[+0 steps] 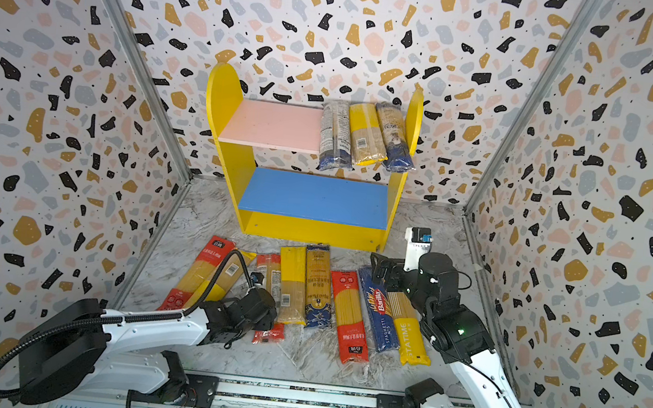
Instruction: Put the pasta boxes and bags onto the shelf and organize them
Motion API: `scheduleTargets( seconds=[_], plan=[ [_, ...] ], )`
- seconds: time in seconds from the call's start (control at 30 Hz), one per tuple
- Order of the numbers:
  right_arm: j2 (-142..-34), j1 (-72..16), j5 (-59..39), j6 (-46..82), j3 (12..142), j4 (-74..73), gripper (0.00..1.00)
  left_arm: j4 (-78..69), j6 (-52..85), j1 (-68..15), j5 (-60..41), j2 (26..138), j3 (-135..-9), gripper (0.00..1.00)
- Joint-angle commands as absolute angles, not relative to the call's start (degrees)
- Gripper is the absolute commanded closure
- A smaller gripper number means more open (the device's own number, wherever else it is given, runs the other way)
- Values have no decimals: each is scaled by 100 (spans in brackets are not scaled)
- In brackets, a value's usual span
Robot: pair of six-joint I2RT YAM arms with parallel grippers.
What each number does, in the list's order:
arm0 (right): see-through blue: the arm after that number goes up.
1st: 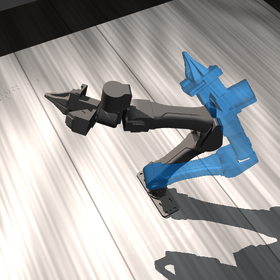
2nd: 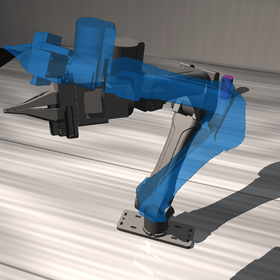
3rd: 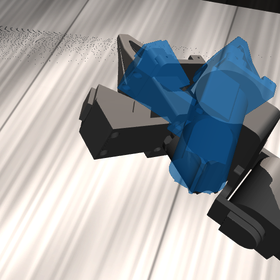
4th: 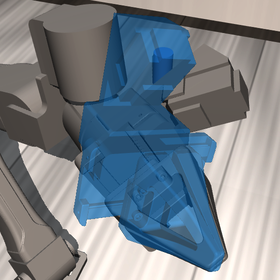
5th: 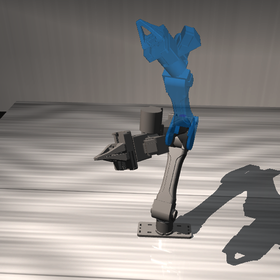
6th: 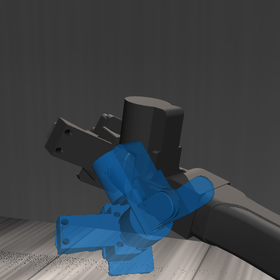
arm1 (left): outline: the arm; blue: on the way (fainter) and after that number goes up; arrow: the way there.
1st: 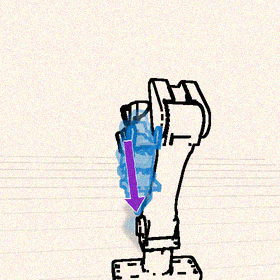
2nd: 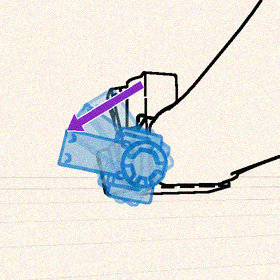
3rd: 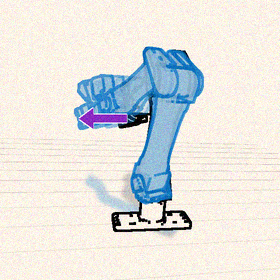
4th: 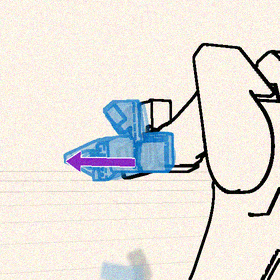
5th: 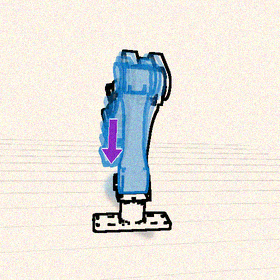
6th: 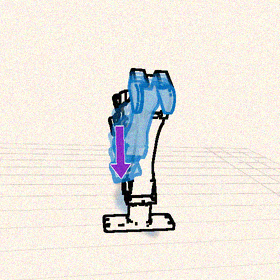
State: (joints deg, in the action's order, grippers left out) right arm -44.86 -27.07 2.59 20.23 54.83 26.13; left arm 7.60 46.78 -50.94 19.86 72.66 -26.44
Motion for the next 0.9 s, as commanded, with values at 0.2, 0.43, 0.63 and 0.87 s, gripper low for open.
scheduleTargets(
  seconds=[0.2,0.43,0.63,0.87],
  plan=[
    [-4359,-2698,338,1950,5409,2531,1,1877,4790,-4967,2702,6924,-2380,47],
    [-4331,-2685,290,1954,5359,2483,1,2025,4756,-4799,2504,6265,-2271,29],
    [-4309,-2689,297,1973,5349,2516,1,1804,4615,-4801,2105,5928,-2362,4],
    [-4254,-2689,327,1972,5364,2565,1,1581,4687,-4814,1971,5909,-2235,0]
  ],
)
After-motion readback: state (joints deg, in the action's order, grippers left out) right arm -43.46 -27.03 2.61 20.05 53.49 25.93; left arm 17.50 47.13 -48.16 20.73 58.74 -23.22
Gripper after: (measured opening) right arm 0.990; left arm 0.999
